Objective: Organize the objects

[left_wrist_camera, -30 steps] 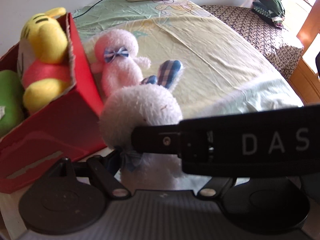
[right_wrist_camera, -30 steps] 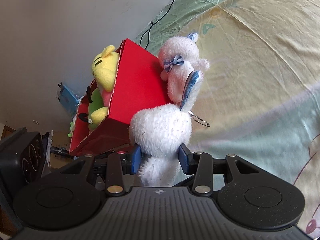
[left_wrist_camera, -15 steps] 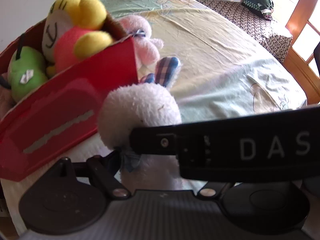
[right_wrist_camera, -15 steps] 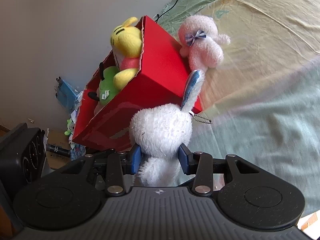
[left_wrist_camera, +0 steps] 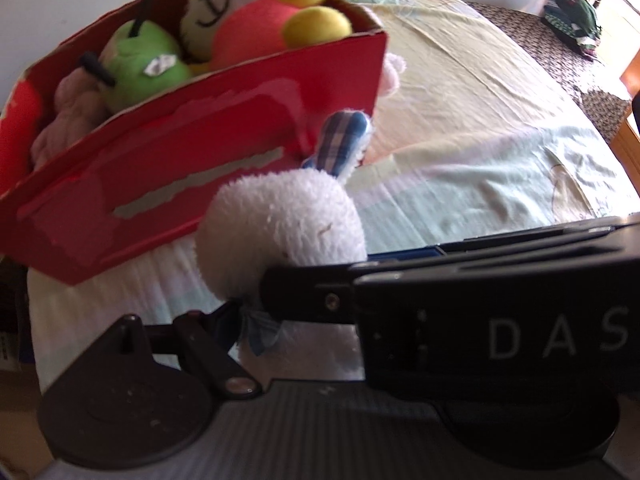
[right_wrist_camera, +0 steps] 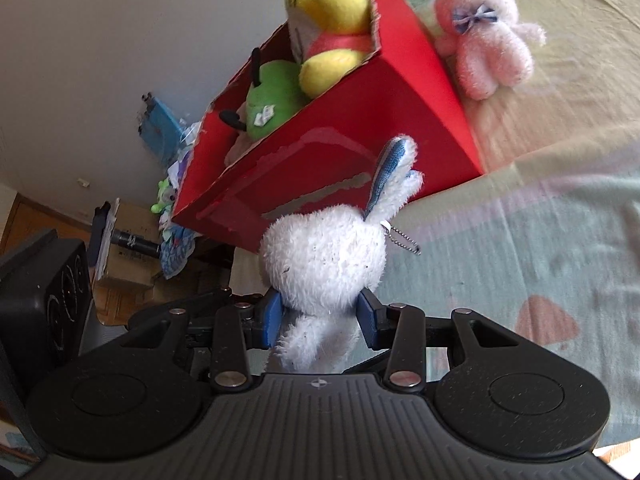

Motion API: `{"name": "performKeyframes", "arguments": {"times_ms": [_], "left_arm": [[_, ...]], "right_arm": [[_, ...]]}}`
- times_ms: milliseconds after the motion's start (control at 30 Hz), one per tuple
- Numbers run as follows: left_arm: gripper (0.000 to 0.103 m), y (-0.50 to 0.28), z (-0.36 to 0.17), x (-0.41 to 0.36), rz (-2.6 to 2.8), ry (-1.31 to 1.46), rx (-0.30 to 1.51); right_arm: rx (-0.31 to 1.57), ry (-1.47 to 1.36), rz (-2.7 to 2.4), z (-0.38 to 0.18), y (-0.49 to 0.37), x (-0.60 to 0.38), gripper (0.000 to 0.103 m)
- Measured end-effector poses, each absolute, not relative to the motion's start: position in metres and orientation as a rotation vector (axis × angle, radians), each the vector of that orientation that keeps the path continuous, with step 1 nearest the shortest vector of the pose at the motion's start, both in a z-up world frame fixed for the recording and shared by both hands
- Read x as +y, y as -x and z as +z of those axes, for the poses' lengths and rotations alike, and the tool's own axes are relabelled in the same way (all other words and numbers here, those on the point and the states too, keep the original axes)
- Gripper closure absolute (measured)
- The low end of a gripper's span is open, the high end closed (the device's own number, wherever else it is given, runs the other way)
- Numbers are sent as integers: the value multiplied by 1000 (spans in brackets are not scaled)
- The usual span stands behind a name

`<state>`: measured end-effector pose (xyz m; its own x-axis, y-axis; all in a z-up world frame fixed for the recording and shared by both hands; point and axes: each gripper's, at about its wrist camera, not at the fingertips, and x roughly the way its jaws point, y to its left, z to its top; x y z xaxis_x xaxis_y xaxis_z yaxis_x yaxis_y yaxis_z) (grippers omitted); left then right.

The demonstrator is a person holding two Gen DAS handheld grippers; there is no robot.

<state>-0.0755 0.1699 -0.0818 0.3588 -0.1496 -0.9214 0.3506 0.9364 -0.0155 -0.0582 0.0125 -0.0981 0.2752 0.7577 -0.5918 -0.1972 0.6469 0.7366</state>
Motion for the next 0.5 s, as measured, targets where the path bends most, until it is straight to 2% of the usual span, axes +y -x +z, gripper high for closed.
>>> {"name": "performKeyframes", "arguments": {"times_ms": [500], "left_arm": [[20, 98, -47, 202, -56, -86, 1132]], "right_arm": [[1138, -491, 982, -73, 50, 53, 60]]}}
